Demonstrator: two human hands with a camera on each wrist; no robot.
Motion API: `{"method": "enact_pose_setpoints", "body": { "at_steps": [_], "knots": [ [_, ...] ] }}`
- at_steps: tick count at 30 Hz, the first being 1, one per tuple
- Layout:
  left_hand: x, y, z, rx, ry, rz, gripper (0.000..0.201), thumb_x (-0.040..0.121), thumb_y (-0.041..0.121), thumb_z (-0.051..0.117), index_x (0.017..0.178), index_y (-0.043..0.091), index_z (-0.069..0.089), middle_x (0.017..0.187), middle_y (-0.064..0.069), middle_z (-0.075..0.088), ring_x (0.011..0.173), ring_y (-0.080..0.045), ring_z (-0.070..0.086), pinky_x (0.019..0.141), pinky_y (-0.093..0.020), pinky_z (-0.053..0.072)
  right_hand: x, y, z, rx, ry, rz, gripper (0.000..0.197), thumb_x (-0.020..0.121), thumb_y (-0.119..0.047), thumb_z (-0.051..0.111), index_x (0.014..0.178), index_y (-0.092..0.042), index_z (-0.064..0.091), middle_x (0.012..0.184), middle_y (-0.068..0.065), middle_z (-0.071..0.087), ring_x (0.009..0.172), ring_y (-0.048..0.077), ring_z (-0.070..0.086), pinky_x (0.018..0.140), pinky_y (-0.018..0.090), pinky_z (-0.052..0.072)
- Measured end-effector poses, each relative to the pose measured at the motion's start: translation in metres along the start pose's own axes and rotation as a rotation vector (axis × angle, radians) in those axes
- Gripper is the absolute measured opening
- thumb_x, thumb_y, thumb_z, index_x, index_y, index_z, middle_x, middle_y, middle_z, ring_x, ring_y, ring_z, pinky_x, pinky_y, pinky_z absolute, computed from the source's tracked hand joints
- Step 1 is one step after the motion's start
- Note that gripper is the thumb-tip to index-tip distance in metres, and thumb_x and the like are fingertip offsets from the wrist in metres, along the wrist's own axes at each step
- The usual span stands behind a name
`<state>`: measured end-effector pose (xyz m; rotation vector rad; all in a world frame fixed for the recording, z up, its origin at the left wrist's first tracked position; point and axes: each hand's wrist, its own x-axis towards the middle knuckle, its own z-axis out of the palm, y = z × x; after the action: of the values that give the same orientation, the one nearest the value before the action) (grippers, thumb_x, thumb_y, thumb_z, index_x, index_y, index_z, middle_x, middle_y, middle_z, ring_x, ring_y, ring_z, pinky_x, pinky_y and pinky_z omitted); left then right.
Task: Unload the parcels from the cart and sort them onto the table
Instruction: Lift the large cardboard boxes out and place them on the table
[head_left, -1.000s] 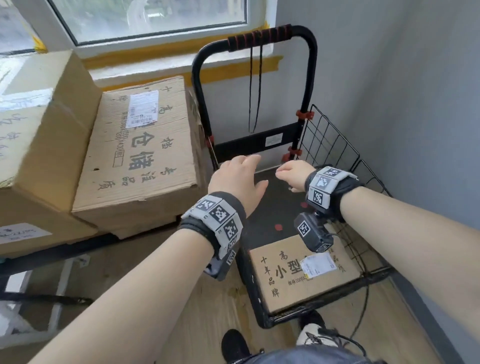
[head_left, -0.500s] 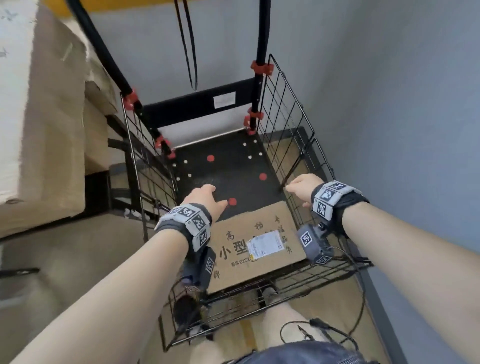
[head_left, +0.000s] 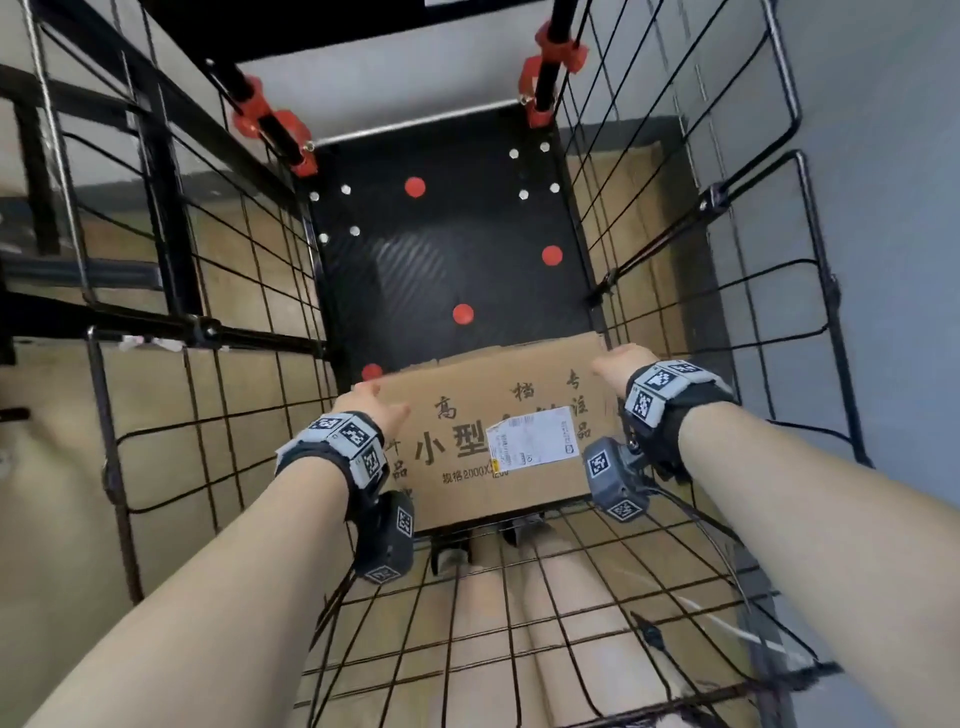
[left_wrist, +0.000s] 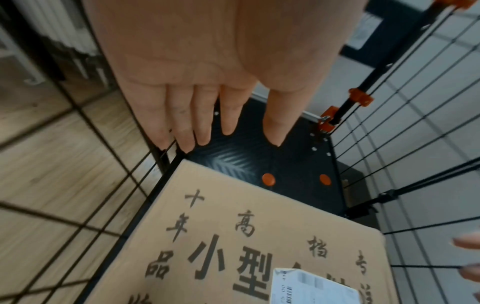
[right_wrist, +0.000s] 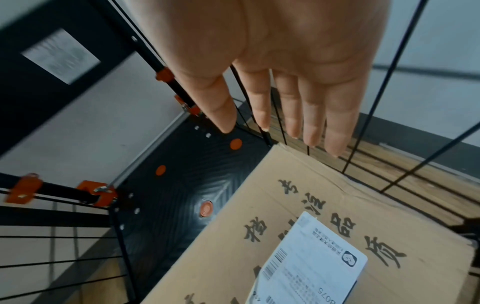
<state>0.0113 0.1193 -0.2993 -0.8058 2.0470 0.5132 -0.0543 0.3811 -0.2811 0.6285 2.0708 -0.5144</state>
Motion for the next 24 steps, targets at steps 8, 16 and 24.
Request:
{"method": "enact_pose_setpoints", "body": {
  "at_steps": [8,16,24],
  "knots": [
    [0.089,-0.034,0.055,-0.102,-0.123,-0.255,0.061,0.088,0.044,0.058,0.129,-0.001,0.050,0.128,-0.020,0.055,0.115,-0.035,0.055,0.093,-0.035,0.044,0.078,0.022,0.053,-0.045,-0.041,0.140,0.044,0.093,-0.027,0.054,0.128,0.000,0.050,0.132,0.018,0.051,0.121,0.033,0.050,0.095,0.034,0.041],
    [0.122,-0.046,0.078,-0.367,-0.058,-0.345,0.076,0.074,0.044,0.073,0.132,0.003,0.047,0.128,-0.018,0.057,0.111,-0.036,0.057,0.096,-0.038,0.046,0.126,0.047,0.082,0.099,0.036,0.213,0.100,0.058,-0.046,0.077,0.139,-0.010,0.032,0.129,0.011,0.055,0.115,0.035,0.055,0.101,0.047,0.043],
    [0.078,-0.026,0.019,-0.491,0.123,-0.225,0.081,0.074,0.043,0.074,0.136,0.002,0.040,0.133,-0.018,0.053,0.117,-0.036,0.054,0.100,-0.043,0.044,0.055,0.026,0.048,0.233,0.097,0.248,0.092,0.071,-0.034,0.076,0.139,-0.005,0.022,0.129,0.015,0.048,0.118,0.034,0.049,0.093,0.040,0.041]
  ]
}}
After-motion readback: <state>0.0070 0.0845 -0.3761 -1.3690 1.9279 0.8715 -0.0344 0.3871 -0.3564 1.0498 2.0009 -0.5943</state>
